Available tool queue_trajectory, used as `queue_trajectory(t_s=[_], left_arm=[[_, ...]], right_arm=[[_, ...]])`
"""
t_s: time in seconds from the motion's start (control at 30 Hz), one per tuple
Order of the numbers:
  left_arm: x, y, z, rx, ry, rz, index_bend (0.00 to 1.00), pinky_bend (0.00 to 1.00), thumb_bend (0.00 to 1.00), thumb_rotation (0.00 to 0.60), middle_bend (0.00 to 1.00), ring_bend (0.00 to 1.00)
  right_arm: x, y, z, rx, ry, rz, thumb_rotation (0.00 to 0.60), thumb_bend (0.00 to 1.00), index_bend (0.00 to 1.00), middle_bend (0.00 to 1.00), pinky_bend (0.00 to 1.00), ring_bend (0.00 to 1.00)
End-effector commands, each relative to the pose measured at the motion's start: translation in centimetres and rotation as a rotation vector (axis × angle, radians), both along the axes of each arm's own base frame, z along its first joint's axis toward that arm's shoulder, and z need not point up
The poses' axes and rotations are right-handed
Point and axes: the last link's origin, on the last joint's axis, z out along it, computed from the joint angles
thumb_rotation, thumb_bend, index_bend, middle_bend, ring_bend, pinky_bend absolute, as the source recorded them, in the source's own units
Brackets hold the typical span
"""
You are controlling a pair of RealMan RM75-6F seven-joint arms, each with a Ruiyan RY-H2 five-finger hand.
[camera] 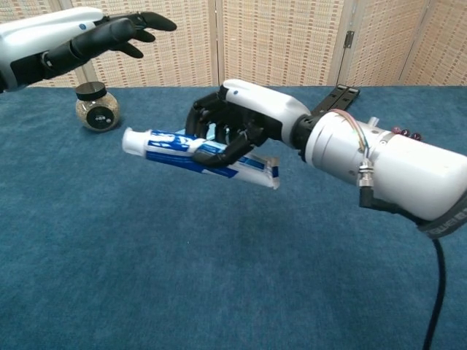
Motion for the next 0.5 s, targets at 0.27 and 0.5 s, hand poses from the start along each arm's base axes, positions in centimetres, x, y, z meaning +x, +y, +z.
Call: queue_trajectory(t_s=[0.27, 0.5], left_arm=[[-2.8, 0.3, 0.8, 0.031, -0.001, 0.077, 0.00, 0.15, 0.00, 0.000, 0.00, 0.01], [-4.4, 0.4, 1.1, 0.046, -0.002, 0.126, 0.00, 0.15, 0.00, 0.000, 0.00, 0.01]], right_arm=[[-5.7, -1.6, 1.7, -0.035, 0.309, -0.013, 0.600, 0.56, 0.72, 0.58, 0.60, 0.54], [-7.5, -1.9, 1.6, -0.021, 0.415, -0.020, 0.600, 0.47, 0.45, 0.41, 0.51, 0.42]])
